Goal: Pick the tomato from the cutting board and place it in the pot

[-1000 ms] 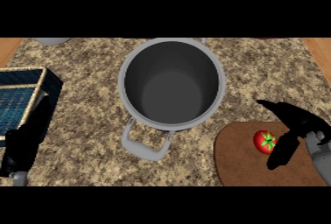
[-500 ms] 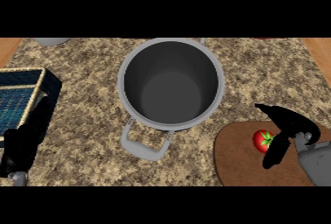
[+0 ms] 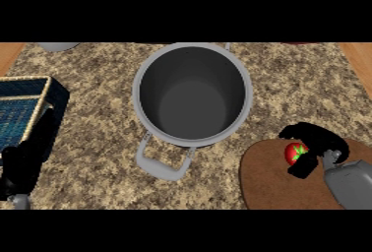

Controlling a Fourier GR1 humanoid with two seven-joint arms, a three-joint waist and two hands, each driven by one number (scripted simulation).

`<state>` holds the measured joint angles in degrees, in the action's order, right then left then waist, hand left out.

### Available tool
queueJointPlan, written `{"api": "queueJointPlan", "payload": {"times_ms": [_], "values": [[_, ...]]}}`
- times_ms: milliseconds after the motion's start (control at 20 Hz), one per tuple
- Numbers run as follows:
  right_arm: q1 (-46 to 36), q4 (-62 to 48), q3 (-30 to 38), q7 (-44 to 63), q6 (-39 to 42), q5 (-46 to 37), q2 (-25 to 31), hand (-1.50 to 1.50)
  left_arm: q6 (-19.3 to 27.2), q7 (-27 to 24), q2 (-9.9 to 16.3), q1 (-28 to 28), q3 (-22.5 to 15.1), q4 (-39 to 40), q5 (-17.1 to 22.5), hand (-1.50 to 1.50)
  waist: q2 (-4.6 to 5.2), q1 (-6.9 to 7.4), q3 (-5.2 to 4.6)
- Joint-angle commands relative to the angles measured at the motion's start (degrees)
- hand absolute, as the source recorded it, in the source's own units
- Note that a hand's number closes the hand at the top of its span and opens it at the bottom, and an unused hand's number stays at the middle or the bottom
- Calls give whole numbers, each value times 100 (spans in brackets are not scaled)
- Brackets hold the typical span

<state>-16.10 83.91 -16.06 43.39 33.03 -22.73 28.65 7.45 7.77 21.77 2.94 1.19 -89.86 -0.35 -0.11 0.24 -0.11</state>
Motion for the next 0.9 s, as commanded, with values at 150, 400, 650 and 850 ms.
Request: {"api": "queueJointPlan", "payload": {"times_ms": [150, 400, 650, 850], "values": [[-292, -467, 196, -612, 180, -544, -347, 150, -302, 155, -124, 29, 173, -160, -122, 0, 11, 8, 12], [155, -243, 385, -935, 189, -903, -367, 150, -233, 5, -479, 187, 108, -190, -422, 0, 7, -6, 12], [-437, 669, -1101, 244, -105, -1338, -2093, 150, -327, 68, -327, -298, 126, 225, -395, 0, -14, 99, 1], [-1186, 470, -2373, 681, -686, -1595, -2818, 150, -452, -9, -328, -570, 60, 299, -344, 0, 43, 558, -11]]}}
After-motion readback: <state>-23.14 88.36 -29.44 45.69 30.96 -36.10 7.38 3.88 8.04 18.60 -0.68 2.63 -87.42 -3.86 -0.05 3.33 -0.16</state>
